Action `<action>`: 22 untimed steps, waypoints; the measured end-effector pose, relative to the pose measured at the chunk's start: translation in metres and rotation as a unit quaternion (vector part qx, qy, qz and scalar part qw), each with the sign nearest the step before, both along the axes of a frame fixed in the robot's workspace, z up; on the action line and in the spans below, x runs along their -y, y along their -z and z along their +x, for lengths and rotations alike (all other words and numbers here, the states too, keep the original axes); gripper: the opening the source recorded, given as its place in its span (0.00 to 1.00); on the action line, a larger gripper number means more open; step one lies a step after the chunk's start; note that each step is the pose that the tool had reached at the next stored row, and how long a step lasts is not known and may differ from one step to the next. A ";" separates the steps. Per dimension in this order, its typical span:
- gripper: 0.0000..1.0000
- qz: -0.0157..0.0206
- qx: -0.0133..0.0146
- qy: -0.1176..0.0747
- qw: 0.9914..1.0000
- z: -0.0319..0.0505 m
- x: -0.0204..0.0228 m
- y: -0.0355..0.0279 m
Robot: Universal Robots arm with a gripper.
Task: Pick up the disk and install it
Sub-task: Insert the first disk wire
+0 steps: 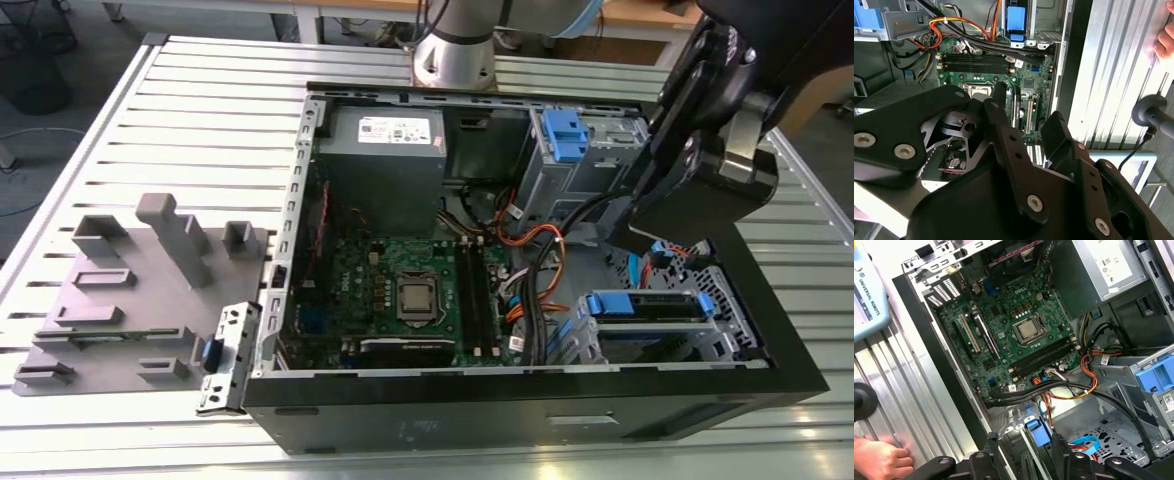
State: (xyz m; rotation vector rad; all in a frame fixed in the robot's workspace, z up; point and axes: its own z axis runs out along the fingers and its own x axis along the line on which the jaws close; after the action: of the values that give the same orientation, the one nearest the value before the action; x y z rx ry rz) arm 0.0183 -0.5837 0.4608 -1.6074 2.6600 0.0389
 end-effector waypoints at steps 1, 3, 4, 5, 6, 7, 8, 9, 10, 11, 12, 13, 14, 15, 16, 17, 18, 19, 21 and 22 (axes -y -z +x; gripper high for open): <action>0.55 0.000 0.000 0.000 1.000 0.0000 0.0000 0.0000; 0.55 0.000 0.000 -0.001 1.000 0.0001 -0.0005 0.0003; 0.55 0.000 0.000 -0.002 1.000 0.0002 -0.0008 0.0009; 0.55 0.000 0.000 -0.003 1.000 0.0005 -0.0009 0.0018; 0.55 0.000 0.000 -0.005 1.000 0.0007 -0.0010 0.0025; 0.55 0.000 0.000 -0.006 1.000 0.0010 -0.0011 0.0030; 0.55 0.000 0.000 -0.008 1.000 0.0014 -0.0013 0.0035; 0.55 0.000 0.000 -0.010 1.000 0.0017 -0.0014 0.0041; 0.55 0.000 0.000 -0.011 1.000 0.0021 -0.0015 0.0048; 0.55 0.000 0.000 -0.013 1.000 0.0025 -0.0016 0.0053; 0.55 0.000 0.000 -0.014 1.000 0.0030 -0.0018 0.0058; 0.55 0.000 0.000 -0.014 1.000 0.0032 -0.0018 0.0060; 0.55 0.000 0.000 -0.014 1.000 0.0032 -0.0018 0.0059; 0.55 0.000 0.000 -0.014 1.000 0.0032 -0.0018 0.0059; 0.55 0.000 0.000 -0.014 1.000 0.0032 -0.0018 0.0059; 0.55 0.000 0.000 -0.014 1.000 0.0032 -0.0019 0.0059; 0.55 0.000 0.000 -0.014 1.000 0.0033 -0.0019 0.0059; 0.55 0.000 0.000 -0.015 1.000 0.0034 -0.0019 0.0061; 0.55 0.000 0.000 -0.017 1.000 0.0046 -0.0021 0.0069; 0.55 0.000 0.000 -0.019 1.000 0.0052 -0.0021 0.0074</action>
State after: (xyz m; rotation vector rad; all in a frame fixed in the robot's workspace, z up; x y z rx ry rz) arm 0.0235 -0.5816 0.4534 -1.6579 2.6294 0.0396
